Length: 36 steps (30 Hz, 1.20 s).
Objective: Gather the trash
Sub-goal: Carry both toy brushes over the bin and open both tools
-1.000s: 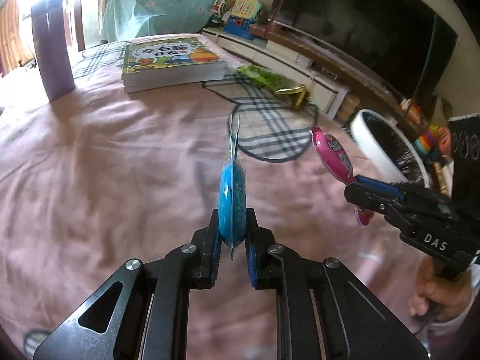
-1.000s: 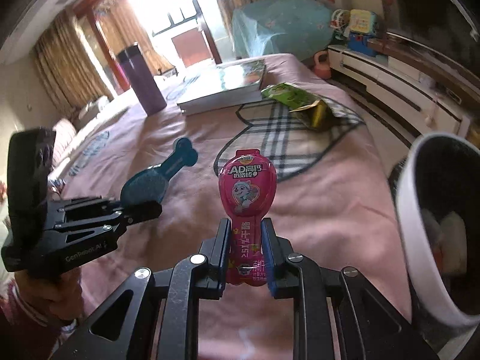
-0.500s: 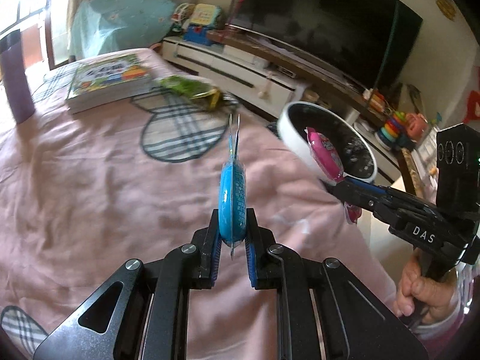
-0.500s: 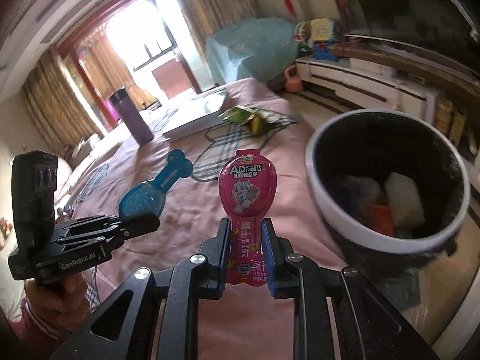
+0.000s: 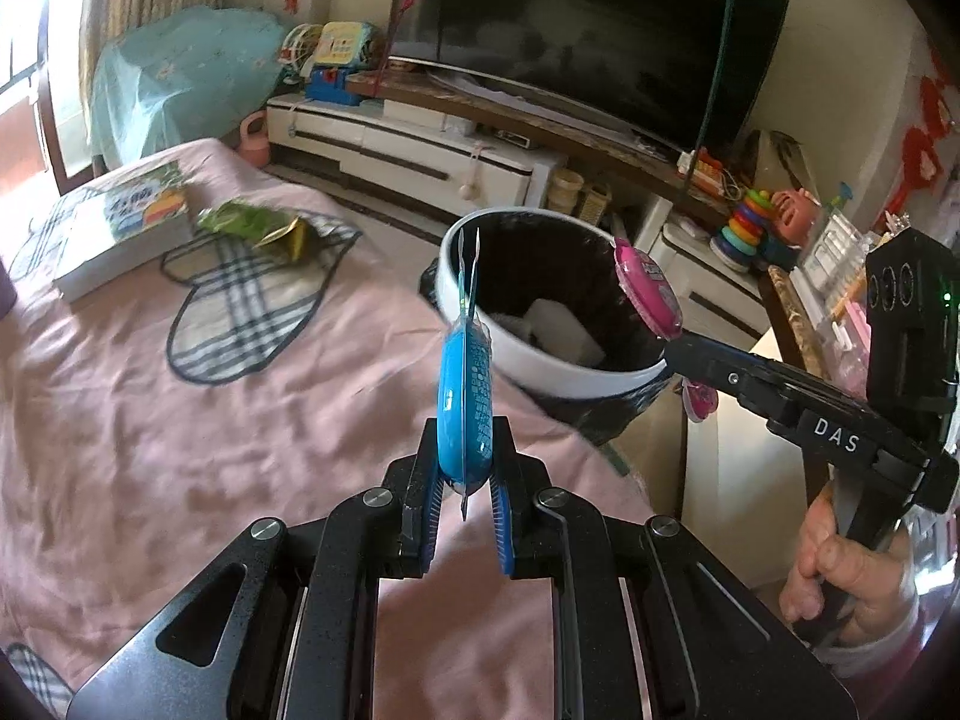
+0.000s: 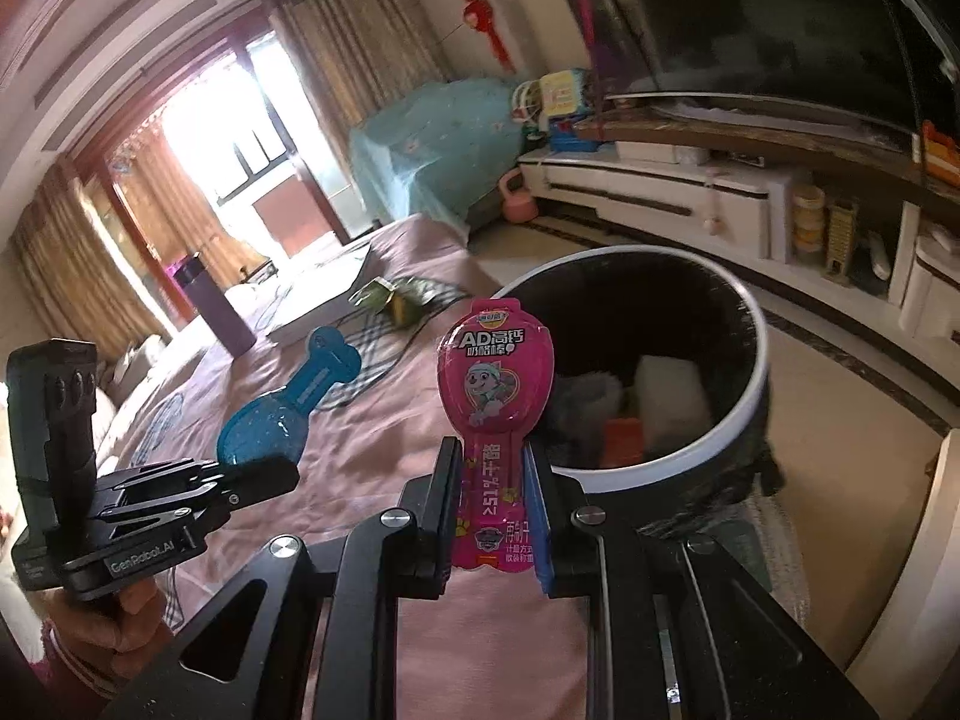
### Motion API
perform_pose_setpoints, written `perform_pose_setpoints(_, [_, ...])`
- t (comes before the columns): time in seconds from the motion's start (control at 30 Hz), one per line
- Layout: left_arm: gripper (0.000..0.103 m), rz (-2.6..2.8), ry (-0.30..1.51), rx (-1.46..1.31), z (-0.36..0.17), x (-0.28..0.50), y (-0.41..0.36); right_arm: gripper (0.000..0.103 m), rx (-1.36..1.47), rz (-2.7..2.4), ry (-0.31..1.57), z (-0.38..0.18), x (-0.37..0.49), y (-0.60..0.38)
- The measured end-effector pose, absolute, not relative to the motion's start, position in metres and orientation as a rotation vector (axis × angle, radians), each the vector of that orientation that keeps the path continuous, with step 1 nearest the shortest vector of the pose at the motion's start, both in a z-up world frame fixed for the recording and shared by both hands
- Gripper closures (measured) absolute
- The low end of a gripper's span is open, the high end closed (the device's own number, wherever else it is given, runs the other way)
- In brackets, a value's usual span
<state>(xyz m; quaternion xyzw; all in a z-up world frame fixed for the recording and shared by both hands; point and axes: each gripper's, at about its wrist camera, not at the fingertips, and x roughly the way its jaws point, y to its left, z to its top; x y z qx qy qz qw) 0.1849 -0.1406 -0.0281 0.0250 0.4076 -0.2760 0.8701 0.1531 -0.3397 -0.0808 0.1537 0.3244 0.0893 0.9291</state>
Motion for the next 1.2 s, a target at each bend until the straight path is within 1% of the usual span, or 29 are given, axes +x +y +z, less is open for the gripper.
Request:
perform_pose_setpoints(0.57, [0.090, -0.596, 0.834, 0.118, -0.017, 0.193, -0.190, 0.083, 0.330, 0.135, 0.622, -0.068, 0.157, -0.374])
perform_pose_setpoints(1.2, [0.090, -0.597, 0.870, 0.142, -0.027, 0.216, -0.219, 0.083, 0.326, 0.108, 0.662, -0.076, 0.183, -0.395])
